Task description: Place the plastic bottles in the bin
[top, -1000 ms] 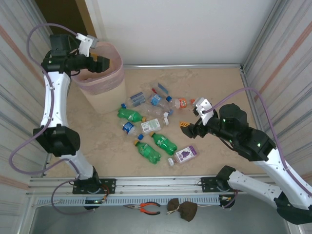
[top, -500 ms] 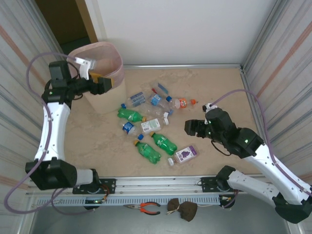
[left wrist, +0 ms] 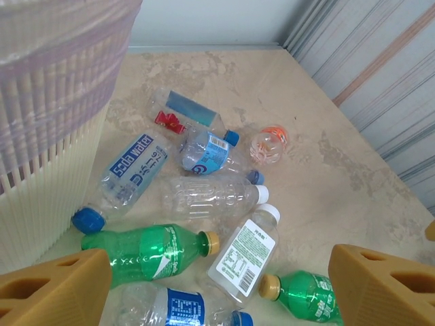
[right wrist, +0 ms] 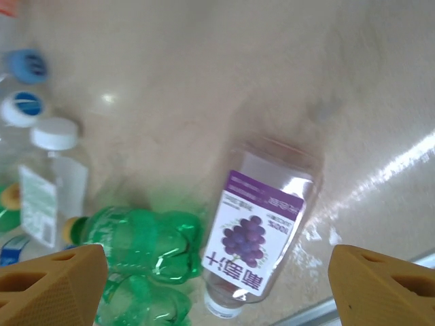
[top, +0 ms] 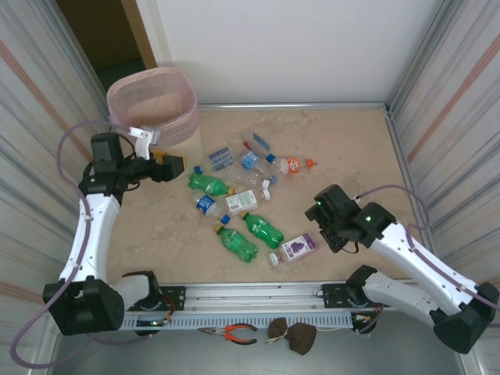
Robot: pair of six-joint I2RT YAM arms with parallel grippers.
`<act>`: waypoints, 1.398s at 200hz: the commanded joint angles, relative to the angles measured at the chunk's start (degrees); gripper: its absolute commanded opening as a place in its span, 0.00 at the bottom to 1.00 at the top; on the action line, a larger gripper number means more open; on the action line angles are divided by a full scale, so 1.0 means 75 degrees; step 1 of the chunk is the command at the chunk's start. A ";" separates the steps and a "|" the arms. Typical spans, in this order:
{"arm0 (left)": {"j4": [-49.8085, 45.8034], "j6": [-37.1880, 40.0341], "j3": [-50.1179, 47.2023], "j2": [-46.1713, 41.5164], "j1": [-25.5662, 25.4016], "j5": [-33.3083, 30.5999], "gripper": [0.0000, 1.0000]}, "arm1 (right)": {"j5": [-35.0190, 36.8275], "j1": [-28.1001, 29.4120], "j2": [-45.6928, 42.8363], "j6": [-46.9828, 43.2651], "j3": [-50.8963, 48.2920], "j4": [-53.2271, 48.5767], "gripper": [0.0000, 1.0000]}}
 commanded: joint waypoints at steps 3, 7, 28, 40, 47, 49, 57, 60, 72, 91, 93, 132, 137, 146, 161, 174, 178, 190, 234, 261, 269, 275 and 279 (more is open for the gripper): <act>0.0030 0.0228 -0.0097 -0.0327 -0.0023 -0.0076 0.84 | -0.0525 -0.0061 0.0463 0.1377 -0.0169 -0.0259 0.84; 0.0011 0.0240 -0.0112 -0.0337 -0.0014 -0.0089 0.84 | -0.0577 -0.0059 0.0540 0.1415 -0.0180 -0.0226 0.84; 0.0023 0.0227 -0.0202 -0.0342 -0.0015 -0.0091 0.84 | -0.0935 -0.0064 0.1042 0.1513 -0.0306 0.0198 0.84; 0.0015 0.0197 -0.0214 -0.0320 -0.0014 -0.0062 0.84 | -0.1209 -0.0063 0.1246 0.1631 -0.0389 0.0385 0.84; 0.0012 0.0194 -0.0222 -0.0317 -0.0014 -0.0040 0.84 | -0.1359 -0.0065 0.1405 0.1700 -0.0441 0.0460 0.84; 0.0009 0.0194 -0.0226 -0.0311 -0.0009 -0.0037 0.84 | -0.1388 -0.0066 0.1434 0.1706 -0.0455 0.0484 0.84; -0.0003 0.0174 -0.0214 -0.0299 -0.0011 -0.0037 0.84 | -0.1474 -0.0071 0.1552 0.1727 -0.0509 0.0529 0.85; 0.0000 0.0171 -0.0203 -0.0298 -0.0015 -0.0028 0.84 | -0.1503 -0.0076 0.1603 0.1735 -0.0535 0.0545 0.85; -0.0003 0.0168 -0.0213 -0.0284 -0.0004 -0.0012 0.84 | -0.1522 -0.0085 0.1743 0.1739 -0.0608 0.0646 0.85; -0.0013 0.0147 -0.0230 -0.0281 -0.0004 -0.0013 0.84 | -0.1570 -0.0135 0.1941 0.1715 -0.0752 0.0988 0.88; -0.0008 0.0147 -0.0231 -0.0279 -0.0004 -0.0013 0.84 | -0.1582 -0.0151 0.1972 0.1716 -0.0761 0.1020 0.88; -0.0037 0.0132 -0.0244 -0.0228 -0.0001 -0.0001 0.84 | -0.1808 -0.0446 0.2687 0.1383 -0.0834 0.1669 0.92; -0.0035 0.0143 -0.0261 -0.0233 -0.0004 -0.0013 0.85 | -0.1802 -0.0481 0.2780 0.1315 -0.0798 0.1695 0.91; -0.0046 0.0139 -0.0260 -0.0222 -0.0004 -0.0027 0.85 | -0.1808 -0.0555 0.2973 0.1202 -0.0758 0.1718 0.90; -0.0050 0.0128 -0.0262 -0.0189 0.0002 -0.0025 0.84 | -0.1834 -0.0681 0.3244 0.1042 -0.0730 0.1813 0.89; -0.0065 0.0123 -0.0233 -0.0144 0.0002 -0.0031 0.85 | -0.1889 -0.0783 0.3428 0.0958 -0.0756 0.1935 0.88; -0.0078 0.0127 -0.0233 -0.0134 0.0002 -0.0025 0.85 | -0.1900 -0.0802 0.3480 0.0940 -0.0766 0.1962 0.87; -0.0112 0.0130 -0.0226 -0.0111 0.0001 -0.0036 0.85 | -0.1903 -0.0842 0.3579 0.0918 -0.0837 0.2108 0.87; -0.0062 0.0086 -0.0262 -0.0172 0.0002 -0.0017 0.84 | -0.1749 -0.1050 0.3610 0.0875 -0.1241 0.2445 0.81; -0.0062 0.0079 -0.0263 -0.0169 -0.0004 0.0010 0.84 | -0.1682 -0.1142 0.3567 0.0827 -0.1383 0.2504 0.76; -0.0062 0.0083 -0.0256 -0.0165 -0.0004 0.0000 0.84 | -0.1676 -0.1154 0.3547 0.0780 -0.1389 0.2488 0.75; -0.0055 0.0077 -0.0256 -0.0164 -0.0004 -0.0012 0.84 | -0.1647 -0.1154 0.3532 0.0760 -0.1372 0.2445 0.74; -0.0055 0.0078 -0.0255 -0.0168 0.0001 -0.0013 0.84 | -0.1628 -0.1157 0.3504 0.0746 -0.1376 0.2415 0.73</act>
